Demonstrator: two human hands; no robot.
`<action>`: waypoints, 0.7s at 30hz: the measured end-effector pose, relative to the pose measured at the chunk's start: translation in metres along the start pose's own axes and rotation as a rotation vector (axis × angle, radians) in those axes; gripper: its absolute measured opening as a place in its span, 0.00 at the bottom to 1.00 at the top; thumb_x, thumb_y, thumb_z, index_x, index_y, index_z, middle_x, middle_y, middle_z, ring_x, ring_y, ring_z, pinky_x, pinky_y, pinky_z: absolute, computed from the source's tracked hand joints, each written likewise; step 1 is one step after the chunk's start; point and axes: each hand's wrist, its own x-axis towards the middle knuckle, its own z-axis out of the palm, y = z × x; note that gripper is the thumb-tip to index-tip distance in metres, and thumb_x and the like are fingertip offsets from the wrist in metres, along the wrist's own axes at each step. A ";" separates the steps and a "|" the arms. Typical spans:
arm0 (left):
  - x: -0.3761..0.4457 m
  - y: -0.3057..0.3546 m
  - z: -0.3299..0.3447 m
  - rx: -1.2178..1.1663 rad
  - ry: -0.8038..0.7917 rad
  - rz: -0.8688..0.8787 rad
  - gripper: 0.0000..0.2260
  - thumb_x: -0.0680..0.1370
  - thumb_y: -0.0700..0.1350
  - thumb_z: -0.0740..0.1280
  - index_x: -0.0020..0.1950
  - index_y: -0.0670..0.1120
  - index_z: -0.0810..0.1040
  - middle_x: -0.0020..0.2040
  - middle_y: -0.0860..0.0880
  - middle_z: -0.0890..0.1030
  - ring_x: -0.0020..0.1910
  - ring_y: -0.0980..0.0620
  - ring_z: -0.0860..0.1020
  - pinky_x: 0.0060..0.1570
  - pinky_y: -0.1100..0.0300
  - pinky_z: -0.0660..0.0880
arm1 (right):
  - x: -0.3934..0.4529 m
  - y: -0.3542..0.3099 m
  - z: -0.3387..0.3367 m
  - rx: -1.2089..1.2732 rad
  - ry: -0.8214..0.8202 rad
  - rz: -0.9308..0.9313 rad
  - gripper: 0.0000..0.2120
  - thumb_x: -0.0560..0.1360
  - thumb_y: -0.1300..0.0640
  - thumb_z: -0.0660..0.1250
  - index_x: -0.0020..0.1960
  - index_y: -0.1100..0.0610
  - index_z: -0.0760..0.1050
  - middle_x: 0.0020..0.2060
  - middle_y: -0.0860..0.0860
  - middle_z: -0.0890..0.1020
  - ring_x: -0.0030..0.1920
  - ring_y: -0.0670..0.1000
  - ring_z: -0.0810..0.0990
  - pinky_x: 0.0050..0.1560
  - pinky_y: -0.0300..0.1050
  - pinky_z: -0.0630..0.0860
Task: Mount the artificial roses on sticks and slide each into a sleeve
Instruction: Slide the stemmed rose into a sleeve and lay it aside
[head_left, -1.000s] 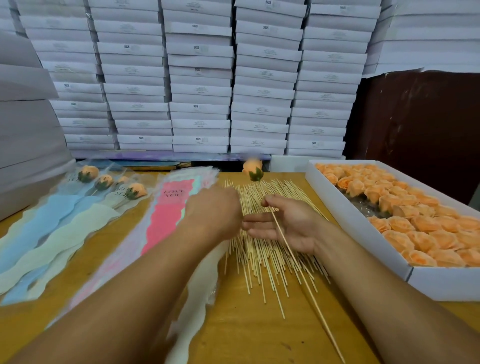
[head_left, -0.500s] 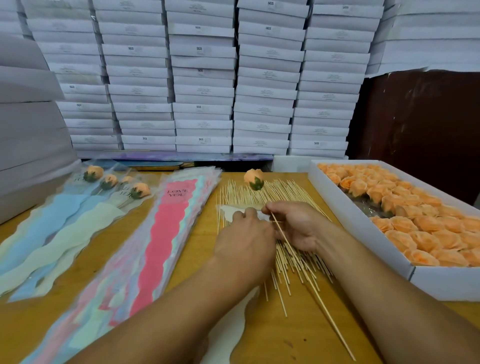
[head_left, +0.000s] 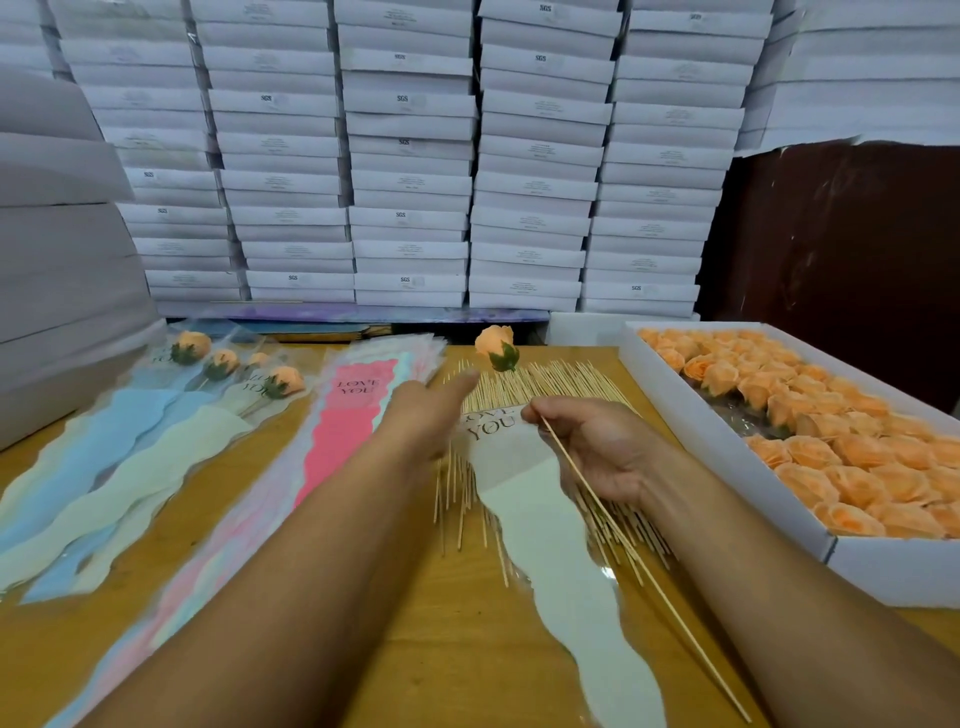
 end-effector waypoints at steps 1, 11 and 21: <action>0.005 0.001 -0.001 -0.262 -0.058 -0.120 0.29 0.78 0.57 0.70 0.73 0.42 0.68 0.63 0.39 0.78 0.56 0.39 0.81 0.60 0.40 0.78 | 0.000 0.000 0.000 0.008 -0.029 0.008 0.07 0.78 0.59 0.68 0.45 0.63 0.81 0.39 0.57 0.80 0.38 0.54 0.78 0.34 0.45 0.80; 0.026 -0.015 -0.009 -0.831 -0.313 -0.334 0.28 0.78 0.54 0.70 0.70 0.36 0.74 0.65 0.37 0.79 0.67 0.41 0.77 0.69 0.47 0.71 | -0.003 -0.001 0.003 0.021 -0.080 -0.059 0.11 0.81 0.62 0.64 0.42 0.64 0.80 0.41 0.60 0.73 0.42 0.59 0.70 0.38 0.45 0.70; 0.033 -0.025 -0.017 -0.701 -0.537 -0.259 0.21 0.79 0.53 0.66 0.49 0.34 0.86 0.54 0.33 0.83 0.48 0.34 0.84 0.48 0.43 0.81 | 0.000 0.002 0.001 -0.053 -0.107 -0.037 0.13 0.80 0.62 0.66 0.39 0.63 0.83 0.47 0.64 0.74 0.46 0.62 0.73 0.42 0.48 0.75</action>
